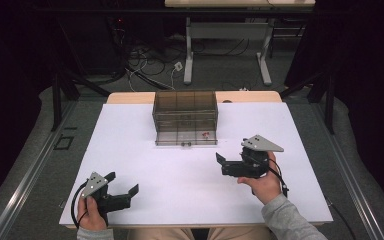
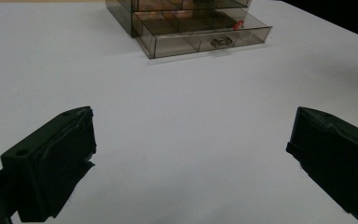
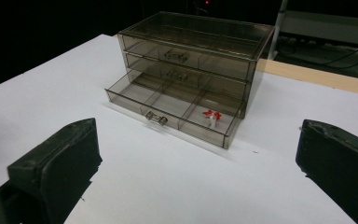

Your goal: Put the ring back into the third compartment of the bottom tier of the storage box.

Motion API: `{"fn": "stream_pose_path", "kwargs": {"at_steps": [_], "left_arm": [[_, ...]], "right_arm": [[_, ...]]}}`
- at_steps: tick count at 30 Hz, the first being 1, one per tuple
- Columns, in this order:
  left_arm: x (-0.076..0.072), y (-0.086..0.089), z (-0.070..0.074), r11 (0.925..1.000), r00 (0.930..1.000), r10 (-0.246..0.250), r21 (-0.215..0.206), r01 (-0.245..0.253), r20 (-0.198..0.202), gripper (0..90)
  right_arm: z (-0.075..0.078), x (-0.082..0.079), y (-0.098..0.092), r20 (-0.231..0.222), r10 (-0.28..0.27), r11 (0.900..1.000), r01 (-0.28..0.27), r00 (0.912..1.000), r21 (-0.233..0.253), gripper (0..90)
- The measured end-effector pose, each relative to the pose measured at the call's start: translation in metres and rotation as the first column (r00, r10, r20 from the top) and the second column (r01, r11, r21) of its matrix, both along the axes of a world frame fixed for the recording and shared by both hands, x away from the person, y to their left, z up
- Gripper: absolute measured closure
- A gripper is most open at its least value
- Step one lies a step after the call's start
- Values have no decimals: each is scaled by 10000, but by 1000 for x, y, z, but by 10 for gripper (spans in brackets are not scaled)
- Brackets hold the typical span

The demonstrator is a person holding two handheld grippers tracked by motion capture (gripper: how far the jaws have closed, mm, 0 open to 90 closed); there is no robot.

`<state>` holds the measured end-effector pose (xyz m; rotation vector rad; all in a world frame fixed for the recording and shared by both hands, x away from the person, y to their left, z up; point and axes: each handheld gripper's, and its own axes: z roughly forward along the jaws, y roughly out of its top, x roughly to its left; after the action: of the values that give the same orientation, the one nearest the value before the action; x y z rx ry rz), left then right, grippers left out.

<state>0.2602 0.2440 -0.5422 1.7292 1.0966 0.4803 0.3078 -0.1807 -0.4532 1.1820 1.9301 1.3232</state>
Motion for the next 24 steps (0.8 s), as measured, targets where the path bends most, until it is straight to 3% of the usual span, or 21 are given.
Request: {"fn": "stream_pose_path", "kwargs": {"at_steps": [5, 16, 24], "left_arm": [[0, 0, 0, 10000, 10000, 78, -42, -78, -32, 12], [0, 0, -1, 9999, 9999, 151, -42, -151, -69, 12], [-1, 1, -1, 9997, 9997, 227, -45, -227, -68, 12]], "right_arm": [[-3, -9, -11, -116, 42, 9998, -40, 9999, 207, 0], [-15, -29, -49, -183, -668, 9950, 680, 9976, 725, 0], [-25, -37, -71, -96, -1475, 9876, 1478, 9890, 533, 0]]}}
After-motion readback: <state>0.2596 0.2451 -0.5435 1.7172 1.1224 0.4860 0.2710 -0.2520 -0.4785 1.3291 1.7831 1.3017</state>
